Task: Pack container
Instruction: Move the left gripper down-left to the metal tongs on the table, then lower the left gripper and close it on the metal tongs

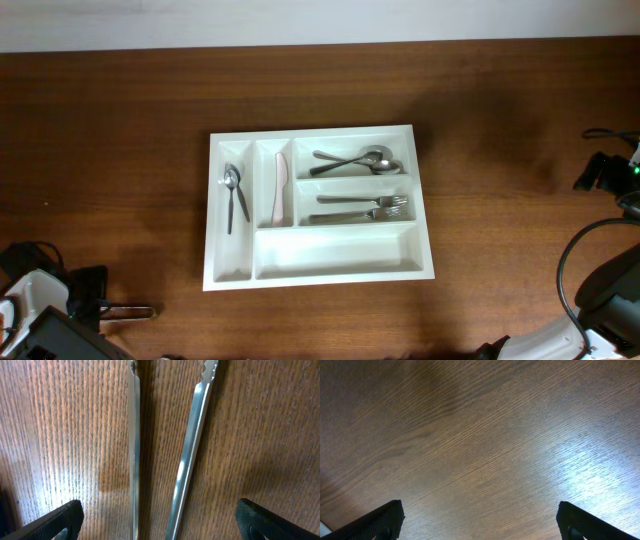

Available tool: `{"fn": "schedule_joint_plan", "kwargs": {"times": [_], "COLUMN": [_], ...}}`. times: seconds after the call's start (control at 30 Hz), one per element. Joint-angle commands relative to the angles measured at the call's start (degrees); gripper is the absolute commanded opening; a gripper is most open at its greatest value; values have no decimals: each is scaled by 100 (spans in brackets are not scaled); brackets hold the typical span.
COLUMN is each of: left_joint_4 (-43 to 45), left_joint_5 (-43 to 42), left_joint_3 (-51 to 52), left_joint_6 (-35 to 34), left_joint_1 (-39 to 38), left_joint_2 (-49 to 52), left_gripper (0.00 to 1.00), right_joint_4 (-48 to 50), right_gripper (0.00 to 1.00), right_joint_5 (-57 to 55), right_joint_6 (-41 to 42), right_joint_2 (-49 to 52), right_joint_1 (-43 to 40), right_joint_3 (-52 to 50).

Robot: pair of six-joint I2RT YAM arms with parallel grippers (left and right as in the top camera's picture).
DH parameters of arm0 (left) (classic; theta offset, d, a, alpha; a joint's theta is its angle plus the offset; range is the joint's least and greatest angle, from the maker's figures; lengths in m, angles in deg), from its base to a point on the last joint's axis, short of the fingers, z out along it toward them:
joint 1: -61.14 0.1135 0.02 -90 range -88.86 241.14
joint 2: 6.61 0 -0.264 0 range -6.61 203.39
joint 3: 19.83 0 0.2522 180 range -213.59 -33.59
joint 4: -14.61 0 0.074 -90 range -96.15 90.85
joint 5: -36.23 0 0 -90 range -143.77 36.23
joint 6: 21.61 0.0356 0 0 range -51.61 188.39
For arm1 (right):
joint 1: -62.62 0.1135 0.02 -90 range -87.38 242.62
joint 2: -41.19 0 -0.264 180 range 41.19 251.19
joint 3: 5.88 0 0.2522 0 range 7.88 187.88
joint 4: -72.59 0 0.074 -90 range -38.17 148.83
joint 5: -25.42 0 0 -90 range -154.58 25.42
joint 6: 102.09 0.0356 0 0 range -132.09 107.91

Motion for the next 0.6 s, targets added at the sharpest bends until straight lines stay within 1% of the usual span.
{"fn": "schedule_joint_plan", "kwargs": {"times": [0.0,0.17,0.33,0.57], "left_joint_4": [22,83,122,105], "left_joint_5": [59,-260,-293,-603], "left_joint_3": [35,35,35,35], "left_joint_6": [129,127,127,127], "left_joint_1": [31,31,55,278], "left_joint_2": [46,46,46,46], "left_gripper": [99,99,99,99], "right_joint_4": [2,2,2,2], "right_gripper": [99,99,99,99], "right_joint_5": [-9,-9,-9,-9], "right_joint_6": [44,44,44,44], "right_joint_2": [20,20,20,20], "right_joint_1": [-15,-15,-15,-15], "right_joint_3": [-9,-9,-9,-9]}}
